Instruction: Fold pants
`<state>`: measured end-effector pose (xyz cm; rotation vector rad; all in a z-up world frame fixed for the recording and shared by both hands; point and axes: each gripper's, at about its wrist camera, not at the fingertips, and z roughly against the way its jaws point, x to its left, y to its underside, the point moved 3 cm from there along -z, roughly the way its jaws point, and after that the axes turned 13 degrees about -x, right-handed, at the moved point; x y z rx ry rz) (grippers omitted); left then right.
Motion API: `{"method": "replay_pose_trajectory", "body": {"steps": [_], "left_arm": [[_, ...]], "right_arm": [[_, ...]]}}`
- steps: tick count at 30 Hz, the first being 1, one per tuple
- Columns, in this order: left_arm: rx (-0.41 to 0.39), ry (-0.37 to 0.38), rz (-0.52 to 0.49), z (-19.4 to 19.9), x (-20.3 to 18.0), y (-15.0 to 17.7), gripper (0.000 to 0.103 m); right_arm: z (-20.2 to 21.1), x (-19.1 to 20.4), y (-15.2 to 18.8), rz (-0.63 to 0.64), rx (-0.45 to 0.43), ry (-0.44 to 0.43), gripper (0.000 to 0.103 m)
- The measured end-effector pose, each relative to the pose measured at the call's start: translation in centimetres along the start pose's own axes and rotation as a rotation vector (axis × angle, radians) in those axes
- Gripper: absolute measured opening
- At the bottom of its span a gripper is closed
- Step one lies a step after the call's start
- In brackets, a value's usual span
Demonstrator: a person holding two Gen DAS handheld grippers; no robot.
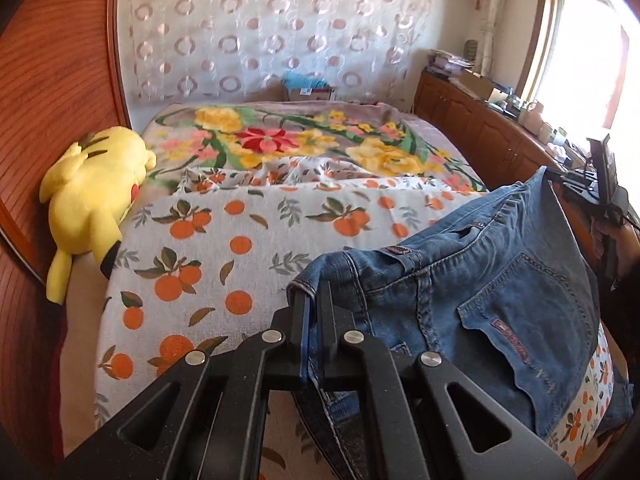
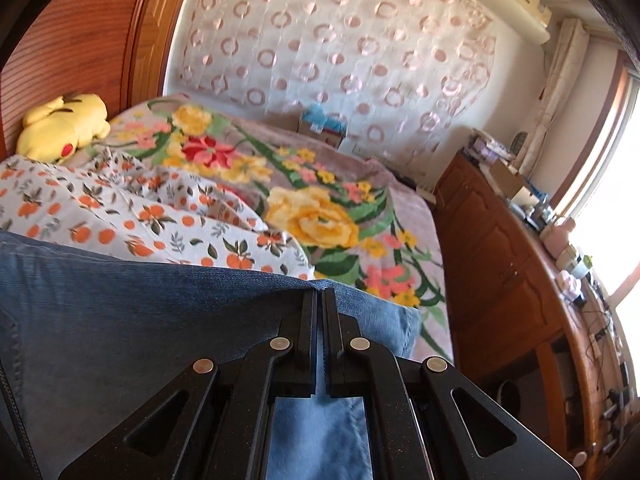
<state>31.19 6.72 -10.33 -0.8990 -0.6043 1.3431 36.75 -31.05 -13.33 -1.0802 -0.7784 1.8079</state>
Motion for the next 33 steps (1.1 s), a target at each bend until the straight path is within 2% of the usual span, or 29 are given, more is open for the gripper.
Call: {"method": "replay_pose_trajectory", "body": {"steps": [5, 8, 9, 11, 13, 18, 23, 29, 33], "left_arm": [[0.002, 0.013, 0.033, -0.4, 0.6, 0.2, 0.003], [0.006, 0.010, 0.036, -0.1, 0.6, 0.1, 0.009], [0.004, 0.005, 0.031, 0.1, 0.6, 0.1, 0.015], [-0.007, 0.016, 0.019, 0.6, 0.4, 0.1, 0.030], [-0.017, 0.028, 0.007, 1.2, 0.1, 0.2, 0.048], [-0.023, 0.050, -0.025, 2.8, -1.1, 0.6, 0.049], [-0.030, 0.098, -0.060, 3.6, -3.8, 1.1, 0.049], [-0.023, 0.148, -0.075, 4.2, -6.8, 2.6, 0.049], [-0.013, 0.154, -0.091, 5.6, -7.9, 4.3, 0.049]], "right_arm": [[-3.9, -0.7, -1.3, -0.007, 0.054, -0.014, 0.002], [-3.5, -1.7, -1.3, -0.035, 0.082, -0.023, 0.003], [-3.3, -2.1, -1.3, -0.058, 0.089, -0.031, 0.007], [-3.2, -2.8, -1.4, -0.099, 0.096, -0.042, 0.023], [-2.5, -3.5, -1.3, -0.122, 0.092, -0.046, 0.031], [-0.1, -4.7, -1.3, -0.166, 0.054, -0.059, 0.040], [4.0, -4.7, 0.2, -0.203, 0.010, -0.109, 0.041], [8.6, -4.3, 3.7, -0.220, 0.006, -0.144, 0.041], [12.1, -4.1, 5.7, -0.245, 0.001, -0.166, 0.041]]}}
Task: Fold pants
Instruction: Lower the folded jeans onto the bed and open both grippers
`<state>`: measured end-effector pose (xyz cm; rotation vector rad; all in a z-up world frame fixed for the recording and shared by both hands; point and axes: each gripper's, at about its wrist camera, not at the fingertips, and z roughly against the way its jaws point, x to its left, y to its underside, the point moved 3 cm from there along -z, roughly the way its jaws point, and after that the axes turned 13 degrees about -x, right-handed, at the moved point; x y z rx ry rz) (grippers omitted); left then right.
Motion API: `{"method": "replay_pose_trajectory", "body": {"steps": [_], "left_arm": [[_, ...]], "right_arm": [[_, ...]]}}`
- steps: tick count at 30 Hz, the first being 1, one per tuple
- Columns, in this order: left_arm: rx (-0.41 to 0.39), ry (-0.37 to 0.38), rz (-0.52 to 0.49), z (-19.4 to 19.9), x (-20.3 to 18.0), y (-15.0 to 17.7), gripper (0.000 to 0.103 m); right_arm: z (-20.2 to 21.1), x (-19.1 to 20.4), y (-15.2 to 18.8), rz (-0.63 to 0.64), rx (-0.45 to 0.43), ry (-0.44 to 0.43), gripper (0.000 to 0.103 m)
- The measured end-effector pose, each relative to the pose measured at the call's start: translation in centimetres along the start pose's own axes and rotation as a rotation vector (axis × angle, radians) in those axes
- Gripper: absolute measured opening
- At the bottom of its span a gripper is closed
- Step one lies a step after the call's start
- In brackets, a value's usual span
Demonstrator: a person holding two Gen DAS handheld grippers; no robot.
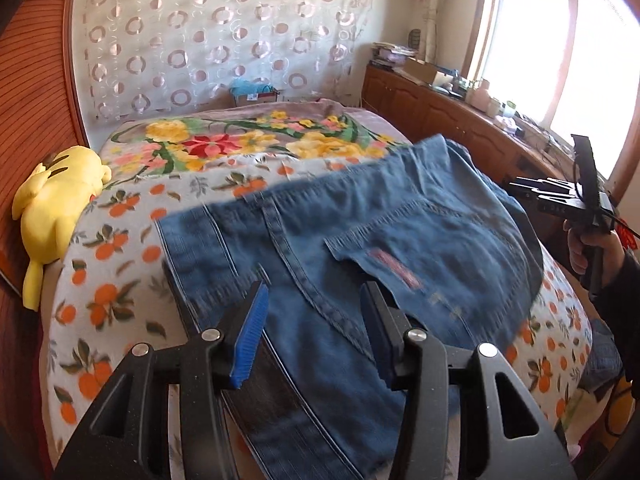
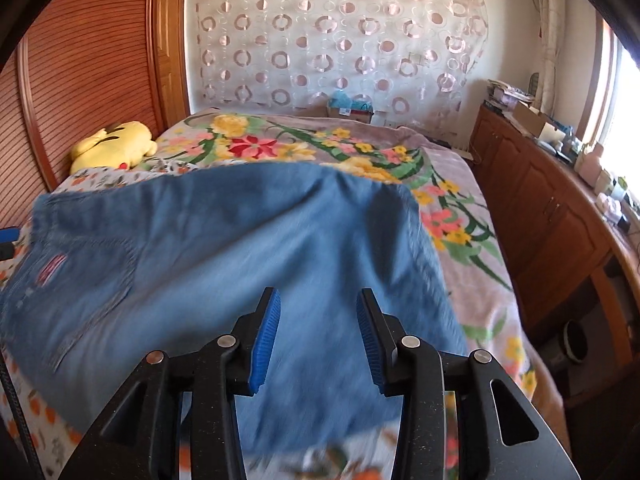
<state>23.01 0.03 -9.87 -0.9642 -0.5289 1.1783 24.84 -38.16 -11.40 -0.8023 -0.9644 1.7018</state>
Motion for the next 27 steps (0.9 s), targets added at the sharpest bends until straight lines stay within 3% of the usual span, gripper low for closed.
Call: {"method": "replay_pose_trajectory", "body": {"steps": [11, 27], "left_arm": [[0.059, -0.028, 0.025, 3.7, -0.8, 5.9, 0.049], [0.091, -0.073, 0.026, 5.2, -0.7, 8.6, 0.049]], "right_arm": [[5.5, 1.6, 4.4, -0.081, -0.008, -0.008, 0.042], [9.4, 2.8, 7.7, -0.125, 0.048, 0.003, 0.042]]}}
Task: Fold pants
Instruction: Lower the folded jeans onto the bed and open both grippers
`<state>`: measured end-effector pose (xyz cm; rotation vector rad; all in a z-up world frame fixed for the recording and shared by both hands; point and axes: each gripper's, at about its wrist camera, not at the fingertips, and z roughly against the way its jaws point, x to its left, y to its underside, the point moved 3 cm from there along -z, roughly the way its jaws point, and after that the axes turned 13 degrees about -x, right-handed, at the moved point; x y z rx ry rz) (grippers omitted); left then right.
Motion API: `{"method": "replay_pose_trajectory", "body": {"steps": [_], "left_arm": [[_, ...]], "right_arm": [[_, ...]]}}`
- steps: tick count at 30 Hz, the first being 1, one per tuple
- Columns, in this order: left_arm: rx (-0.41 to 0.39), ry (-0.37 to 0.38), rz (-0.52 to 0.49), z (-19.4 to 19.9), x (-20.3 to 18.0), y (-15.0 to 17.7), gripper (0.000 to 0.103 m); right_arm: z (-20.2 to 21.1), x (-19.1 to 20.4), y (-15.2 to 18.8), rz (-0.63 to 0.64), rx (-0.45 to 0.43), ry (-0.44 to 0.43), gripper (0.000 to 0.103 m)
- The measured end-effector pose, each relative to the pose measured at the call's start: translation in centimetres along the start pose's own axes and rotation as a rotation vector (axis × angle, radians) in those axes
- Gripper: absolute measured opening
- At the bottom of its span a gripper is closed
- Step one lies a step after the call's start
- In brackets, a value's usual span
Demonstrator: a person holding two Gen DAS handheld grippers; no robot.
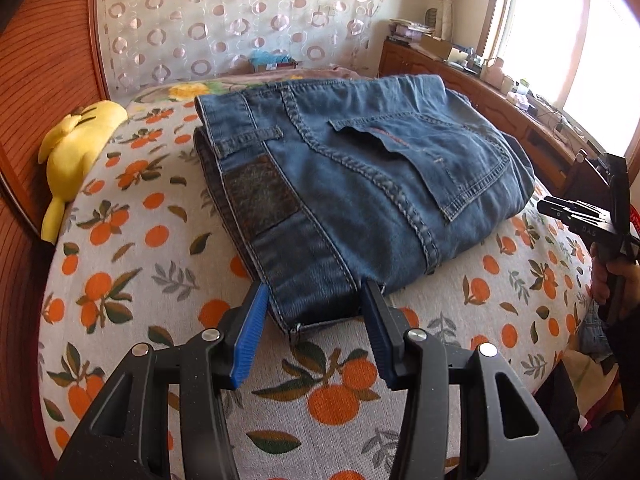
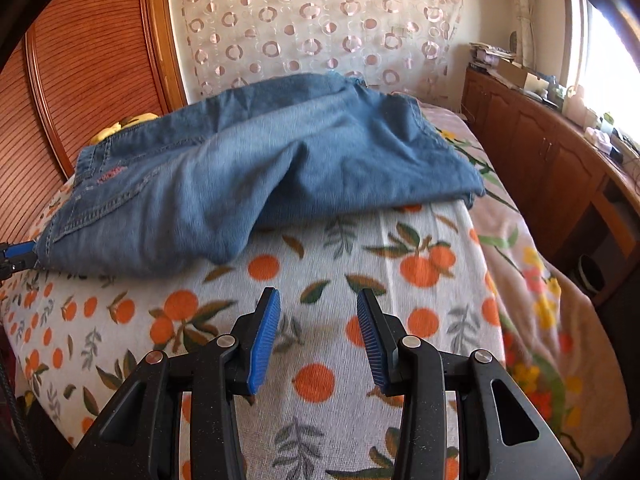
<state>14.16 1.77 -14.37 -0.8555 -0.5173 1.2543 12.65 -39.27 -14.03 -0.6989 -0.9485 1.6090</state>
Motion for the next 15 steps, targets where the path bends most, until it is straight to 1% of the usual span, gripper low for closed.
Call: {"method": "replay_pose_trajectory", "body": {"steps": [3, 8, 15], "left_arm": [[0.013, 0.004, -0.002, -0.35, 0.13, 0.38, 0.049], [0.013, 0.019, 0.014, -0.36, 0.37, 0.59, 0.049], [0.000, 0.024, 0.013, -0.36, 0.14, 0.61, 0.049]], "right_arm": [[-0.29, -0.20, -0.46, -0.008, -0.007, -0.003, 0.042], [-0.72, -0.79, -0.05, -0.048, 0.004, -0.006, 0.042], [-0.59, -0.35, 0.29, -0.037, -0.007, 0.011, 0.042]]}}
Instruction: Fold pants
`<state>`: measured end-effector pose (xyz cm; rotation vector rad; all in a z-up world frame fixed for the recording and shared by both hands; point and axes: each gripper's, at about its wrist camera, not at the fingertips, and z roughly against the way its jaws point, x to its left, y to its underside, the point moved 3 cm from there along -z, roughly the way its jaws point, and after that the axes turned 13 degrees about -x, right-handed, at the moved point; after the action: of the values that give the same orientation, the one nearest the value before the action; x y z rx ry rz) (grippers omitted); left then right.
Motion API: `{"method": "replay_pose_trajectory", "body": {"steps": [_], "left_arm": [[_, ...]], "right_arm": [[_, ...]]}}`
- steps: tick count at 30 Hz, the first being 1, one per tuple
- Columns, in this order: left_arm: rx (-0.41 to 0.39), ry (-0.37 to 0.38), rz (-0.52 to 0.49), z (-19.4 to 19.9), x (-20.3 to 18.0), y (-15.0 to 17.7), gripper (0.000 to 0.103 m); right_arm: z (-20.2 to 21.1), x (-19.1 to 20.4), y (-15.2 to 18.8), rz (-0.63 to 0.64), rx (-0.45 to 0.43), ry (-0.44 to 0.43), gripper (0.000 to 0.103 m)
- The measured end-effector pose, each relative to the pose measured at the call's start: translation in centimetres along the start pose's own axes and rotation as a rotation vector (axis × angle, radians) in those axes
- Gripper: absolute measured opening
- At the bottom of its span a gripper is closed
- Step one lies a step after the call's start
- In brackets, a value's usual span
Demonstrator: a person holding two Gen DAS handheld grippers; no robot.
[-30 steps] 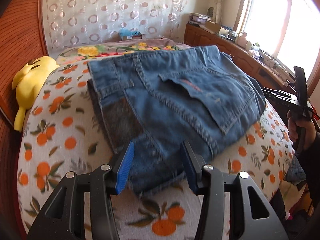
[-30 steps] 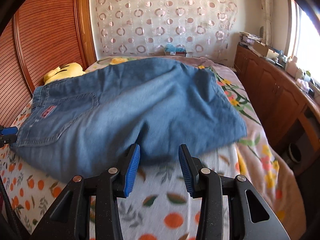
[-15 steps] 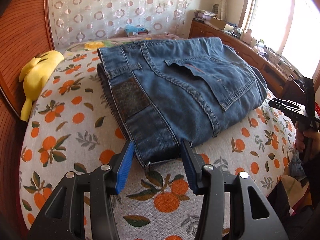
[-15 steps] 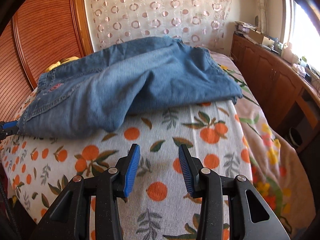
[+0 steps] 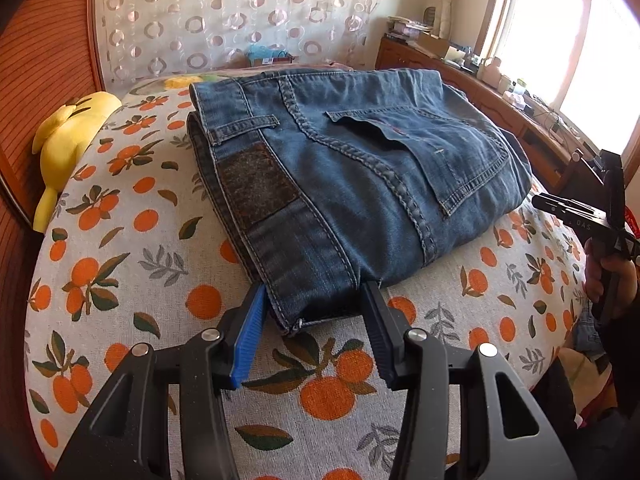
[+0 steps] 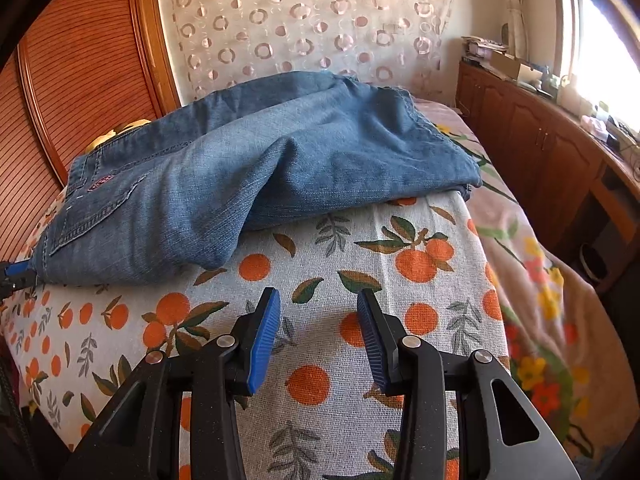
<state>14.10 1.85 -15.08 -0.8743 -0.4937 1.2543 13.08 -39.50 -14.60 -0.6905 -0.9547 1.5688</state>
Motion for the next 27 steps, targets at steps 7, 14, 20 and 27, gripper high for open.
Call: {"method": "replay_pose_trajectory", "body": {"steps": [7, 14, 20, 27], "left_arm": [[-0.029, 0.050, -0.029, 0.5, -0.9, -1.2, 0.014], [-0.185, 0.009, -0.021, 4.6, -0.1, -6.2, 0.011], [-0.233, -0.041, -0.032, 5.8, 1.0, -8.5, 0.011], [-0.280, -0.128, -0.005, 7.1, 4.4, -9.8, 0.010]], "right_arm": [[0.0, 0.0, 0.2, 0.003, 0.000, 0.018, 0.042], [0.0, 0.2, 0.0, 0.025, 0.010, 0.035, 0.042], [0.2, -0.2, 0.0, 0.019, 0.011, 0.050, 0.042], [0.2, -0.6, 0.0, 0.014, 0.010, 0.050, 0.042]]}}
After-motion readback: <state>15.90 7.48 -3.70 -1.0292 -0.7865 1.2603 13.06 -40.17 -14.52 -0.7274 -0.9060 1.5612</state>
